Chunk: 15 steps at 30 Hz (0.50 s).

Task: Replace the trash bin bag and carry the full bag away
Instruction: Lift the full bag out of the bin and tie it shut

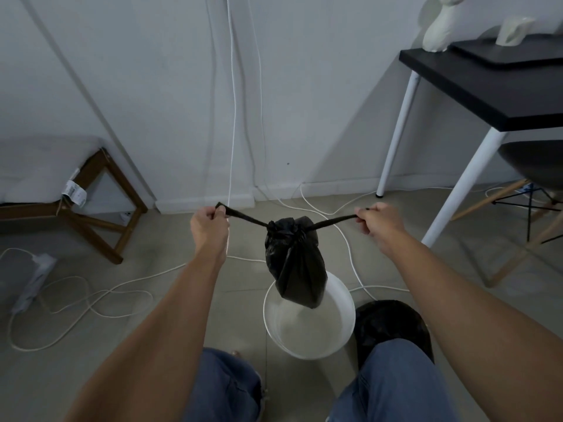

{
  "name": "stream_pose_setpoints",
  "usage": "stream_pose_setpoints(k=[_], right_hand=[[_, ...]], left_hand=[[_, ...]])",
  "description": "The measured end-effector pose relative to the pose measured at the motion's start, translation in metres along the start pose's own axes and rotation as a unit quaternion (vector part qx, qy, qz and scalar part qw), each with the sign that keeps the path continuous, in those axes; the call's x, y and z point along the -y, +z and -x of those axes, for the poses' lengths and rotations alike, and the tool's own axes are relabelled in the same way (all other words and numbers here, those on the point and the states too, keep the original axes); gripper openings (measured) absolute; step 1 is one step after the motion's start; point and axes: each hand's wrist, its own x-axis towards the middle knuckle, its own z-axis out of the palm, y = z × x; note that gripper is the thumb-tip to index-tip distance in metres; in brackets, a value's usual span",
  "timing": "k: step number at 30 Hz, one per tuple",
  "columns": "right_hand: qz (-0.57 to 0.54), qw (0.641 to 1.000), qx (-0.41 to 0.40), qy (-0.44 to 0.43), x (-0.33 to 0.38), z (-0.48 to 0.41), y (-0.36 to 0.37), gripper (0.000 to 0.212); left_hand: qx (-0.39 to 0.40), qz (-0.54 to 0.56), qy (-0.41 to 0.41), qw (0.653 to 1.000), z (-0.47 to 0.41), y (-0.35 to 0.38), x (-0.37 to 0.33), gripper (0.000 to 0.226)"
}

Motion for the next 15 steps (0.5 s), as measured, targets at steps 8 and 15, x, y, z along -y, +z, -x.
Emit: stream_pose_setpoints(k=[8, 15], right_hand=[[-0.059, 0.992, 0.063, -0.090, 0.083, 0.025, 0.036, 0.028], [-0.026, 0.985, 0.130, -0.107, 0.102, 0.044, 0.083, 0.020]], left_hand=[[0.012, 0.053, 0.075, 0.996, -0.010, -0.016, -0.082, 0.013], [0.010, 0.040, 0.068, 0.997, -0.022, -0.047, -0.105, 0.014]])
